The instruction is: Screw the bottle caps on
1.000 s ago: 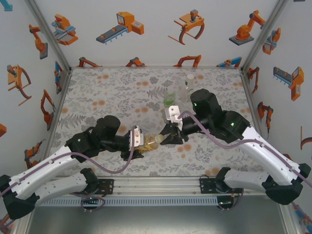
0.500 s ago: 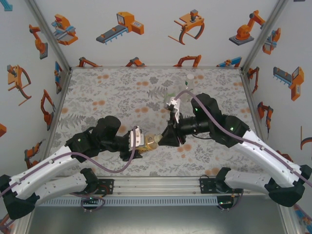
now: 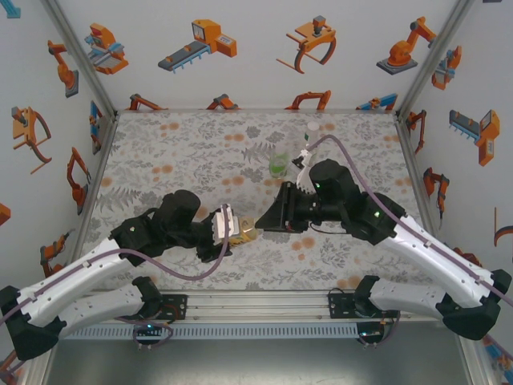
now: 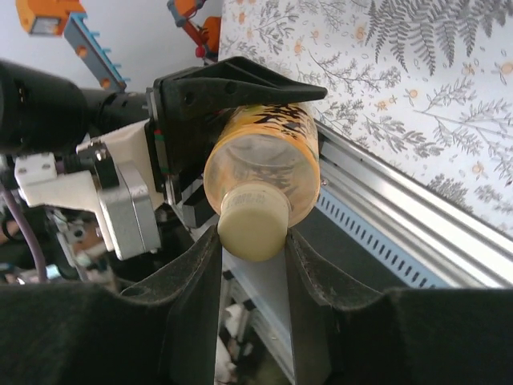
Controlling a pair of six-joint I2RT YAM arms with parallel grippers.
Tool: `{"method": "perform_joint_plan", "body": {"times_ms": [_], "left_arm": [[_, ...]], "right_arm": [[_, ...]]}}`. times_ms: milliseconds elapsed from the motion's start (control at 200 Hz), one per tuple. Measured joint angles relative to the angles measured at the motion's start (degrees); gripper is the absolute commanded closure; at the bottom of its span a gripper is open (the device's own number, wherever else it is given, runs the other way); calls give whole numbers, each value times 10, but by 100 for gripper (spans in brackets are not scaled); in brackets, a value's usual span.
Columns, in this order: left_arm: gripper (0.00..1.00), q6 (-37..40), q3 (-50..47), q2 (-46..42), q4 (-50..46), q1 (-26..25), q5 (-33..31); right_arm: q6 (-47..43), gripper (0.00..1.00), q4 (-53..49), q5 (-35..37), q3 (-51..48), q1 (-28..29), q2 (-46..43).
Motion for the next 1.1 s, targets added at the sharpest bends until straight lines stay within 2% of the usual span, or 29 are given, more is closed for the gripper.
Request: {"method": "perform_joint_plan", "body": {"times_ms": [115, 270, 491, 641, 901, 1096], "left_arm": [[100, -1, 0, 2, 6, 0, 0], [100, -2, 0, 2, 16, 0, -2], [100, -2, 0, 1, 35, 0, 9], [100, 0, 0, -5, 33, -2, 35], [100, 1, 0, -9, 32, -2, 60], [100, 1, 0, -9, 32, -2, 77]], "right_arm": [[10, 91, -23, 13, 20, 2, 8], [-38, 72, -29, 16, 33, 3, 11], [-203, 62, -5, -3, 32, 2, -7], [-338, 49, 30, -30, 28, 1, -39], [-558, 48, 49, -119, 29, 1, -68], [-726, 44, -20, -176, 75, 1, -32]]}}
